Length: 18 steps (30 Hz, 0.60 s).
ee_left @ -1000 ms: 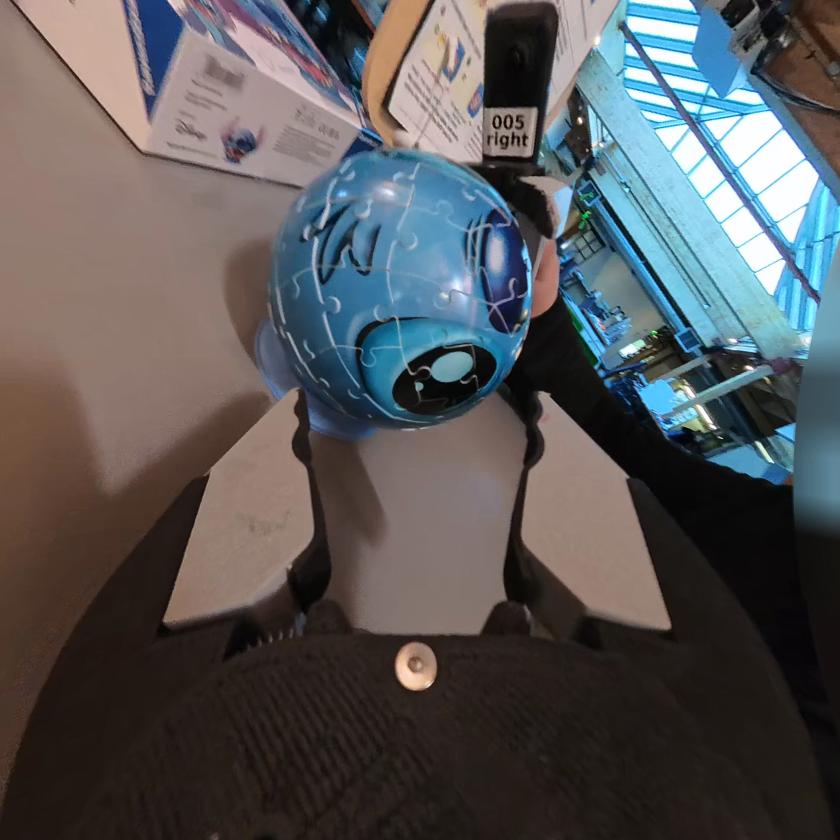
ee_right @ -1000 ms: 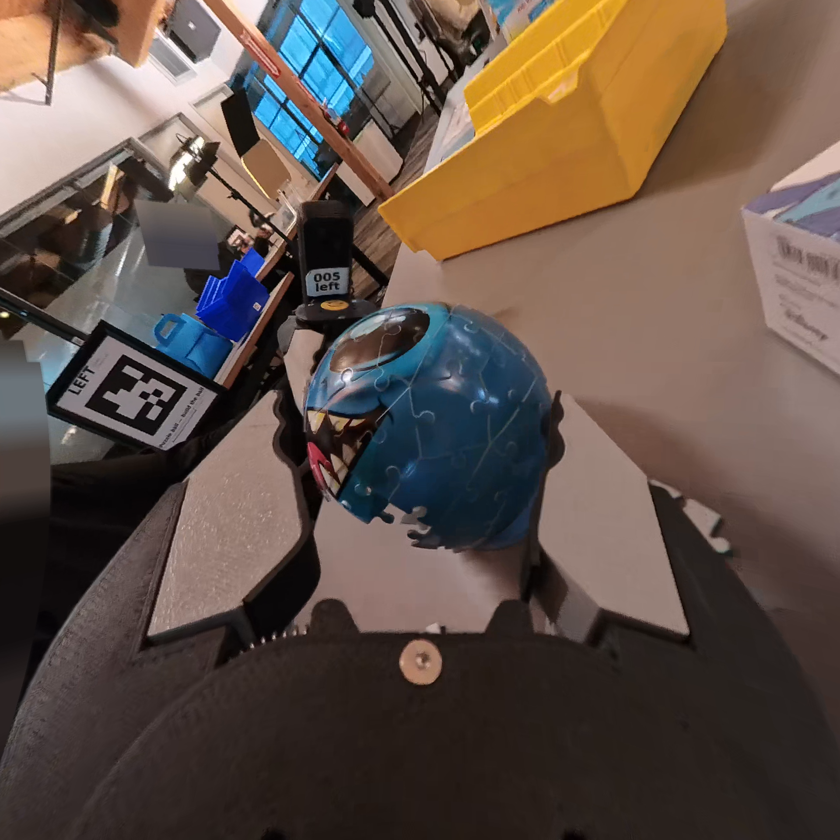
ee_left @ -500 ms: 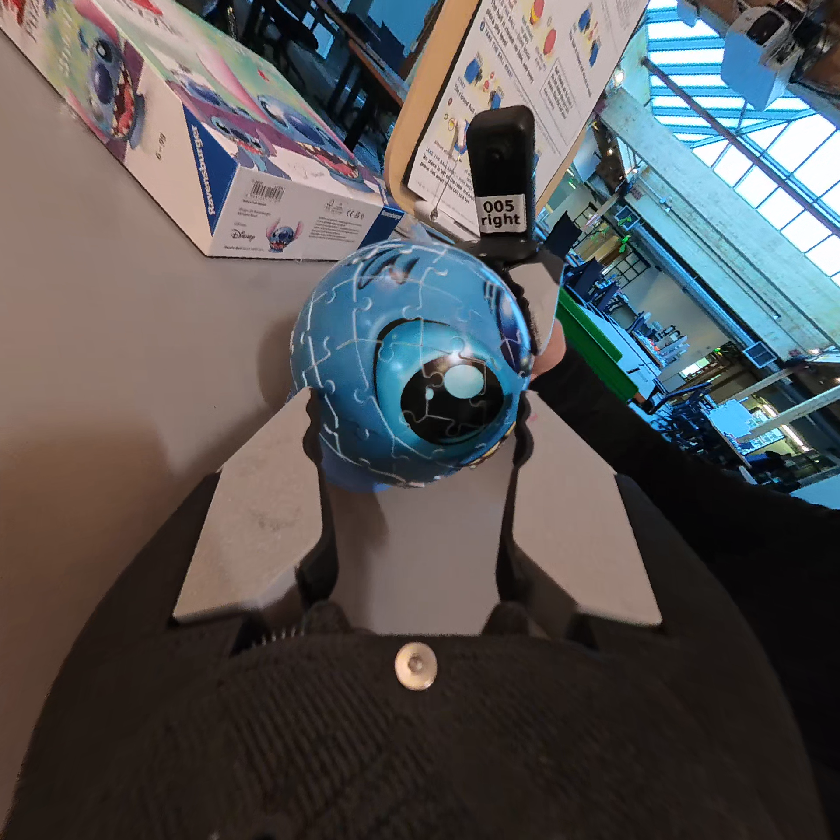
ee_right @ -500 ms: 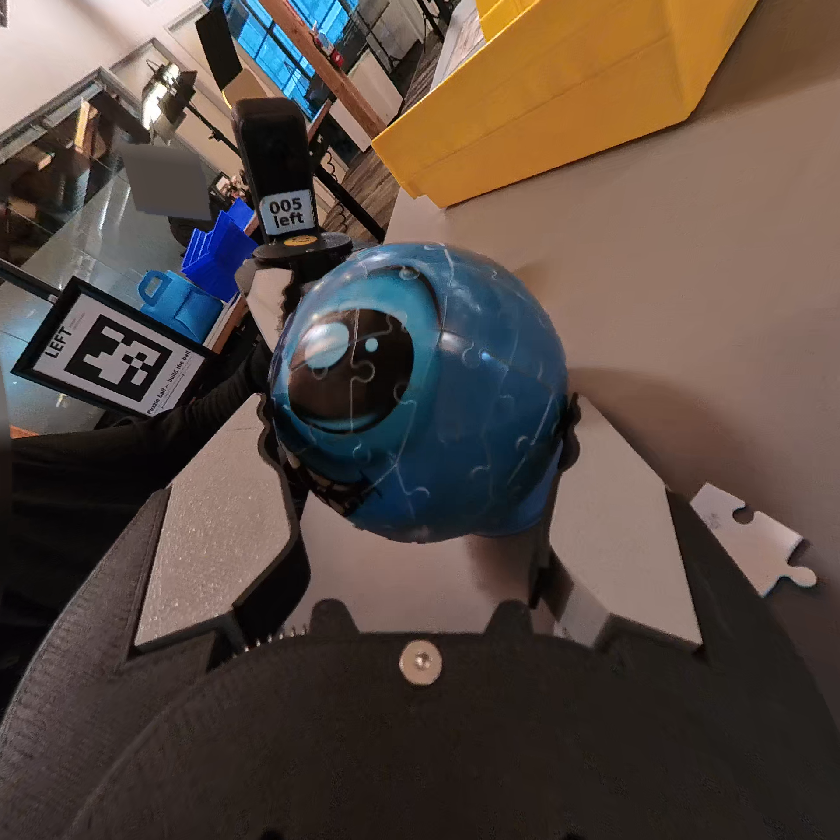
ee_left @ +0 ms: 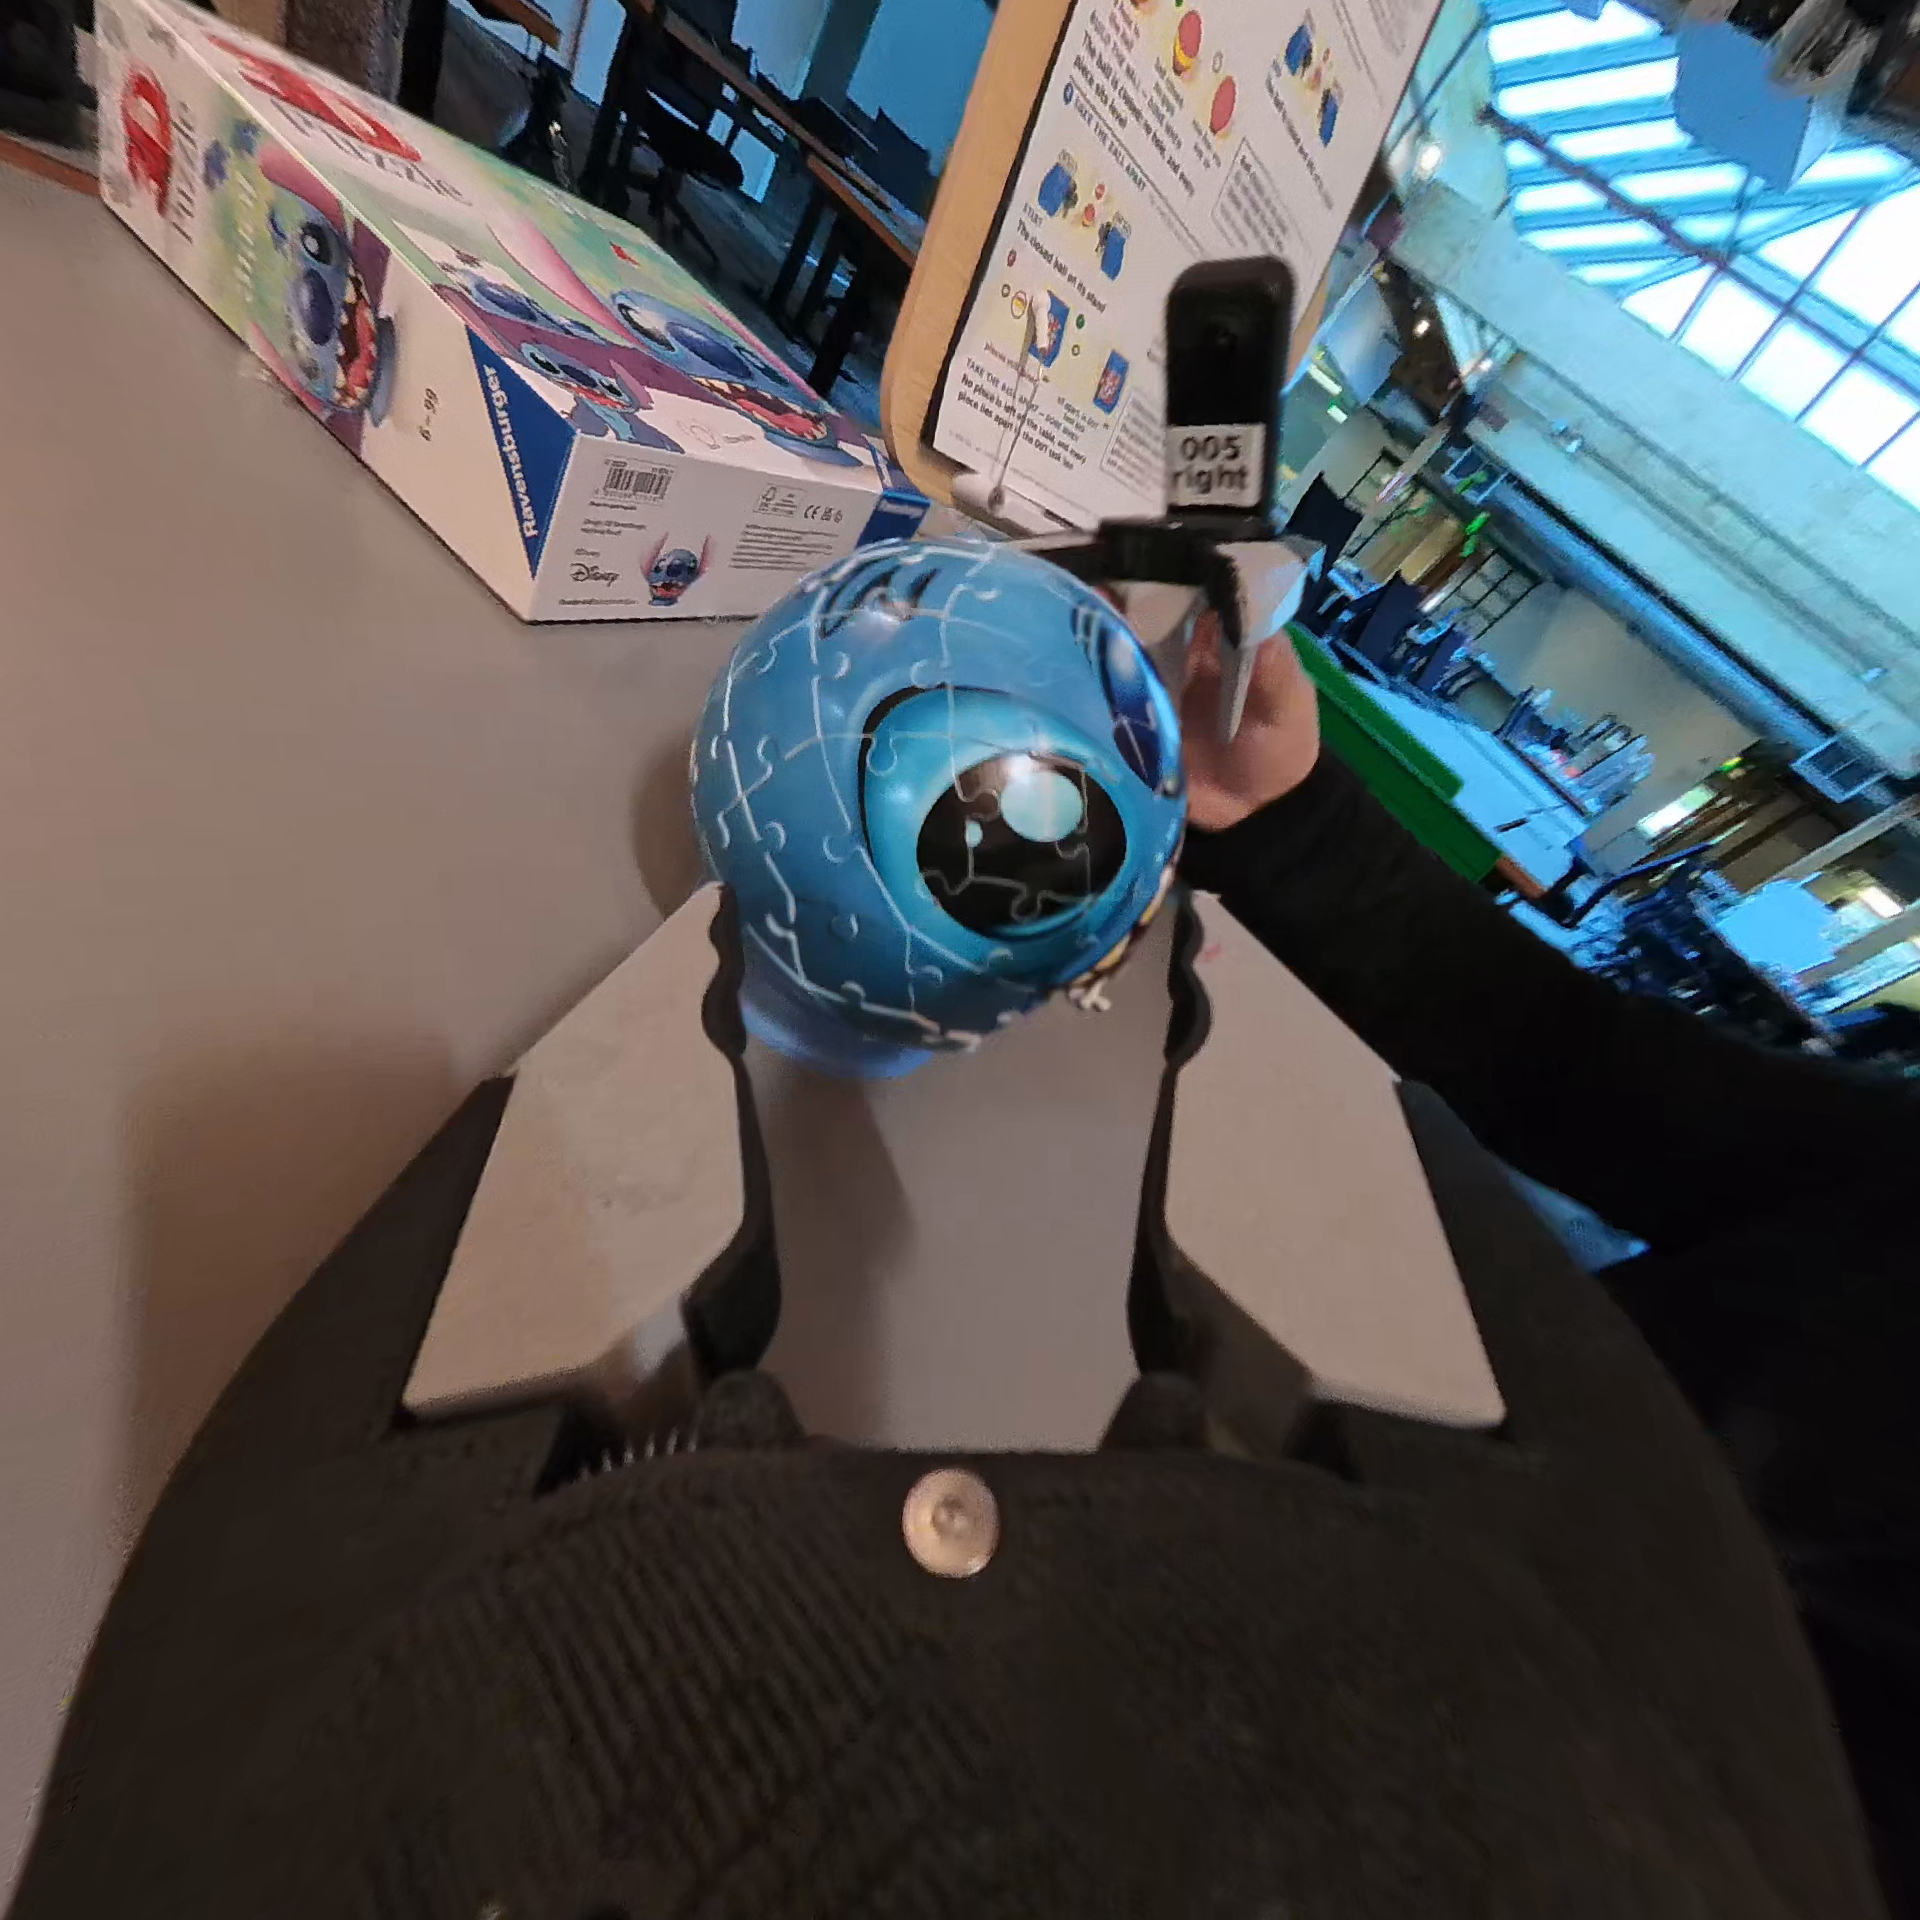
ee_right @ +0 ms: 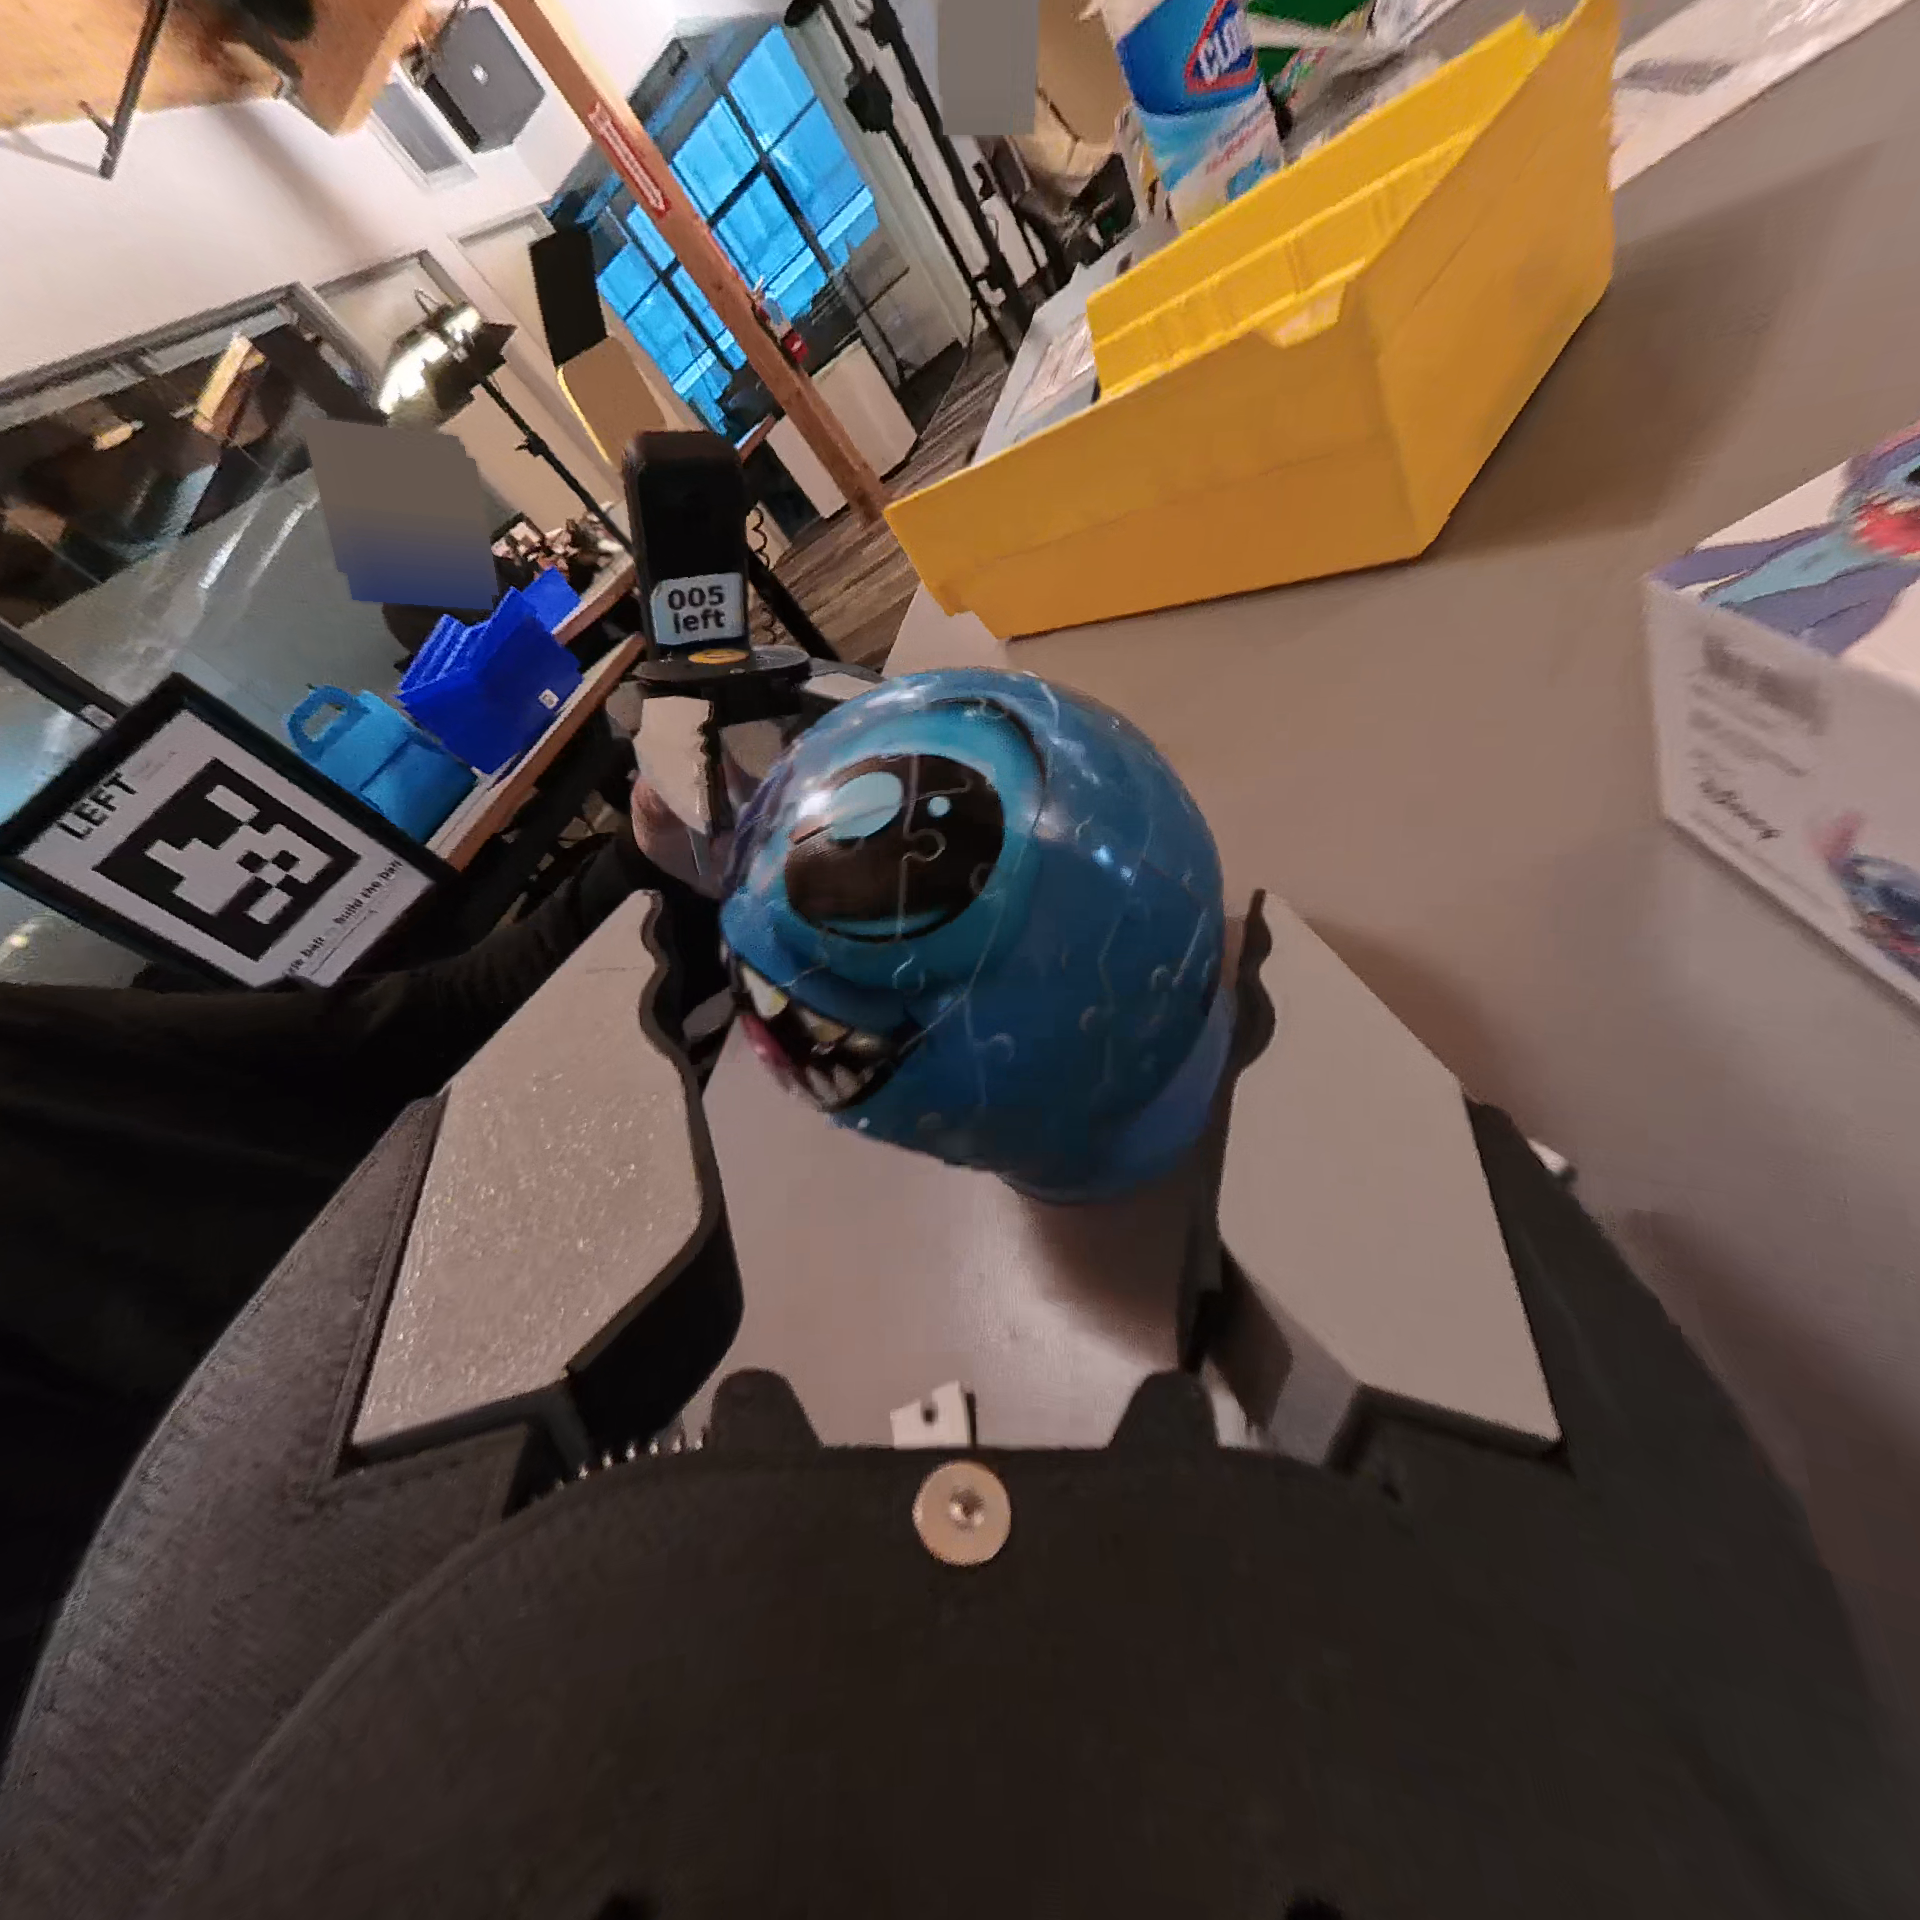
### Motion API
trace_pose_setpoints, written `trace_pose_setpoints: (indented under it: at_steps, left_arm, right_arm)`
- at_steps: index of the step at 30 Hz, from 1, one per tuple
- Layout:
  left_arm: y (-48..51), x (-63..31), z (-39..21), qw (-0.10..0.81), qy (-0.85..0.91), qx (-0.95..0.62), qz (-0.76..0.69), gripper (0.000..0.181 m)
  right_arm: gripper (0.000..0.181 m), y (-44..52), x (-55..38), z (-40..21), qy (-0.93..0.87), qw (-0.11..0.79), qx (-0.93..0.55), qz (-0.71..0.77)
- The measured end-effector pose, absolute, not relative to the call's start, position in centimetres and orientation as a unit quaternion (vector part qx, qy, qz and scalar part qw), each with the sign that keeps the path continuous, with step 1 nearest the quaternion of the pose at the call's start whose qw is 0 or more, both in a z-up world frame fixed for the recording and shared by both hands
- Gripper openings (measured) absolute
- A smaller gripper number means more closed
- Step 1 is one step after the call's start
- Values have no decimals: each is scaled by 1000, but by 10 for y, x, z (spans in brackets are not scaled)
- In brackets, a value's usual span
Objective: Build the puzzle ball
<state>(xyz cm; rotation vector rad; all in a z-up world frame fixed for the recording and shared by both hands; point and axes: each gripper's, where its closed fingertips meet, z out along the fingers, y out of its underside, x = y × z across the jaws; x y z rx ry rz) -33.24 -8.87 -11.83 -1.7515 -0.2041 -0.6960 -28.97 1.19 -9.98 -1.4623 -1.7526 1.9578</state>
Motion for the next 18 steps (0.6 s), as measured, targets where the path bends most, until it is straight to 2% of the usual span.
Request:
trace_pose_setpoints:
  at_steps: [5, 10, 15, 18]
  left_arm:
    - [-126, -307, -132, 555, 22, -810, -191, 75]
    - [-130, -258, -168, 496, 125, -855, -86, 66]
    - [-106, -219, -184, 459, 170, -870, -60, 58]
    - [-89, -212, -187, 447, 163, -878, -50, 54]
  right_arm:
    - [83, 15, -240, -111, -643, 137, -471, 588]
    - [72, 10, -201, -174, -726, 163, -495, 448]
    - [66, 2, -196, -205, -768, 151, -496, 375]
    - [46, -2, -196, -207, -777, 152, -484, 373]
